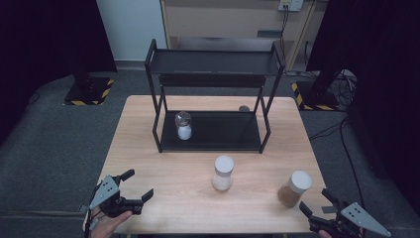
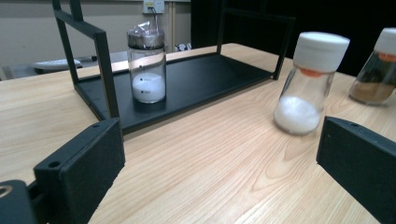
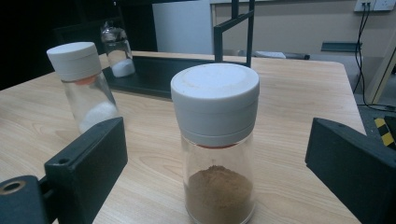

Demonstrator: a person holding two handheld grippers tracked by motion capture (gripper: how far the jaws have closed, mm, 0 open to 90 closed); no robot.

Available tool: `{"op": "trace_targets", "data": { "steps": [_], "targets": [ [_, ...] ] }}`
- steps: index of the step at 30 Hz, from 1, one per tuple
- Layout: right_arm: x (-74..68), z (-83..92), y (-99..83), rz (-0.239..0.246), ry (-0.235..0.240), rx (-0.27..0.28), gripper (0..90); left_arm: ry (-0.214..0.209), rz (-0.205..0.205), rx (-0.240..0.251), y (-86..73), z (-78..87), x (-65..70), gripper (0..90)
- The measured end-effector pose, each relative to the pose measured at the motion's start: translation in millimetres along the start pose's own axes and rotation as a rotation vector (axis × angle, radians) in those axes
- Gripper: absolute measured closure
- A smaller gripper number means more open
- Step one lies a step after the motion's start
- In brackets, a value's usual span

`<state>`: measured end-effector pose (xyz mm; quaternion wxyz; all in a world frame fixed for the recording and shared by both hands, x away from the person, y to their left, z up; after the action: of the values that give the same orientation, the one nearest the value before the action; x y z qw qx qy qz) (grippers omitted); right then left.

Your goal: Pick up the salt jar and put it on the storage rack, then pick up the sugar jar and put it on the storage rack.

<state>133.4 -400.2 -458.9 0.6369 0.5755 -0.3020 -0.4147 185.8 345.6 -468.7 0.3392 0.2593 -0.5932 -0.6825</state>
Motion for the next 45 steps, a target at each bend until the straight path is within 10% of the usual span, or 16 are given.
{"op": "trace_targets", "data": {
  "steps": [45],
  "targets": [
    [-3.6, 3.2, 10.1, -0.008, 0.046, 0.036, 4.6, 0.000, -0.048, -0.020, -11.4, 3.0, -0.4, 0.0]
  ]
}}
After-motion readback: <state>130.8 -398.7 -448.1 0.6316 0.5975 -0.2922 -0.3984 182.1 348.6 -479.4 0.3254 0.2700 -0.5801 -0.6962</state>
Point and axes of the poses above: each handheld gripper's, and its own axes: z roughly backward along the jaws, y roughly out of its top, x roughly to its right, the point moved 3 cm from there along -z, roughly forward along the jaws, and after that the axes turned 4 degrees about x, right-handed, at the moved point
